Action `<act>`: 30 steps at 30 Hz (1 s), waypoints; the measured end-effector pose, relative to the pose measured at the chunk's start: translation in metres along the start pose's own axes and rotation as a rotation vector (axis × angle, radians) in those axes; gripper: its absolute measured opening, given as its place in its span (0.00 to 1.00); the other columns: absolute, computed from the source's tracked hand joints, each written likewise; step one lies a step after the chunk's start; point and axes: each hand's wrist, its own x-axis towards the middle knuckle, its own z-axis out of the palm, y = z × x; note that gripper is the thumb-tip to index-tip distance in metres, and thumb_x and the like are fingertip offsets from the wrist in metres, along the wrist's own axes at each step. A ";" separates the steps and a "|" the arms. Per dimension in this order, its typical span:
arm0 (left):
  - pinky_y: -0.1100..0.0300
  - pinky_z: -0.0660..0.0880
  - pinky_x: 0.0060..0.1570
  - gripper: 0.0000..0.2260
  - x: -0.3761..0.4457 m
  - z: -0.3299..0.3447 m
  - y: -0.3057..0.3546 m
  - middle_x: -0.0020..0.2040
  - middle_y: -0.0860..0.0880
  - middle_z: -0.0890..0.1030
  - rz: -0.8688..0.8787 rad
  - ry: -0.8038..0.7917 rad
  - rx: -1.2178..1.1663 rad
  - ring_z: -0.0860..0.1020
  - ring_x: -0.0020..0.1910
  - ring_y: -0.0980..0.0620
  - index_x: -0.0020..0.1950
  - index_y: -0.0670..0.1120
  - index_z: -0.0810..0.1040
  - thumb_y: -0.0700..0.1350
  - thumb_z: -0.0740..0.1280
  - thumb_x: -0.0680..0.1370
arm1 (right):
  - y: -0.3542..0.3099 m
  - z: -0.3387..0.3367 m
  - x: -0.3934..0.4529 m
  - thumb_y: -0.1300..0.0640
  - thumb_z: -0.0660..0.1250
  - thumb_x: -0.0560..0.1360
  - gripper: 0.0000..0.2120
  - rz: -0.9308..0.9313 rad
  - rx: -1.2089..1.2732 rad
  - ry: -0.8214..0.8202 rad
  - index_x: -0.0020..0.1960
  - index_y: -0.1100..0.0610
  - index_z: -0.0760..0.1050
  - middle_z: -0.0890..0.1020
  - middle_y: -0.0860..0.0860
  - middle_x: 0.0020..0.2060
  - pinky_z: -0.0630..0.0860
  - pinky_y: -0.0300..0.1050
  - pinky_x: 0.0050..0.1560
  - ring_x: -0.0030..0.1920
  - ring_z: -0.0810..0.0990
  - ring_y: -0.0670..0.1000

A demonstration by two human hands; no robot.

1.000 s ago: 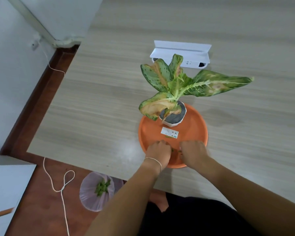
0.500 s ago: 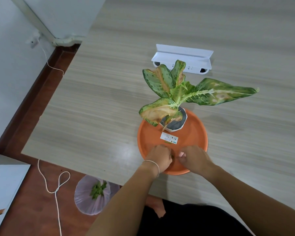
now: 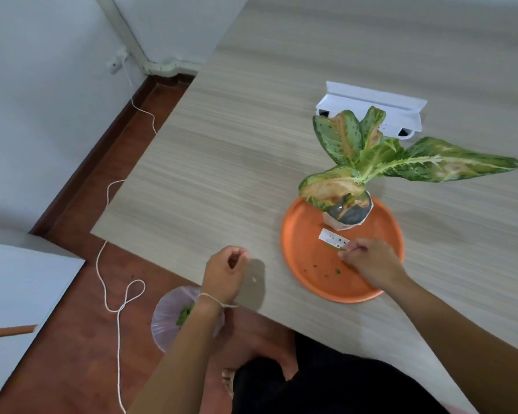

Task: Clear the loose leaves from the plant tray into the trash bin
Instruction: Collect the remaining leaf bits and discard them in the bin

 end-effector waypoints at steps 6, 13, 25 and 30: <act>0.70 0.73 0.35 0.06 -0.077 -0.083 -0.094 0.35 0.45 0.82 -0.203 0.194 -0.073 0.77 0.32 0.63 0.41 0.42 0.81 0.38 0.68 0.77 | -0.036 0.023 -0.023 0.56 0.77 0.70 0.06 0.004 0.103 0.008 0.43 0.57 0.82 0.83 0.51 0.35 0.71 0.38 0.35 0.33 0.78 0.47; 0.71 0.73 0.37 0.09 -0.149 -0.161 -0.204 0.37 0.46 0.84 -0.415 0.438 -0.129 0.78 0.37 0.50 0.39 0.51 0.81 0.37 0.72 0.74 | -0.144 0.142 -0.077 0.58 0.76 0.70 0.04 -0.376 0.036 -0.200 0.39 0.53 0.82 0.80 0.49 0.30 0.67 0.32 0.30 0.27 0.72 0.41; 0.53 0.79 0.47 0.03 -0.137 -0.205 -0.308 0.37 0.44 0.84 -0.580 0.473 -0.182 0.81 0.39 0.45 0.41 0.45 0.84 0.42 0.71 0.72 | -0.202 0.490 -0.111 0.51 0.75 0.68 0.10 -0.532 -0.330 -0.622 0.31 0.48 0.77 0.81 0.45 0.31 0.78 0.45 0.43 0.36 0.79 0.46; 0.59 0.77 0.46 0.04 -0.125 -0.209 -0.327 0.38 0.46 0.85 -0.593 0.452 -0.189 0.79 0.37 0.53 0.43 0.44 0.85 0.41 0.70 0.72 | -0.173 0.532 -0.086 0.49 0.74 0.67 0.11 -0.351 -0.402 -0.566 0.30 0.48 0.76 0.82 0.48 0.34 0.79 0.46 0.46 0.41 0.83 0.52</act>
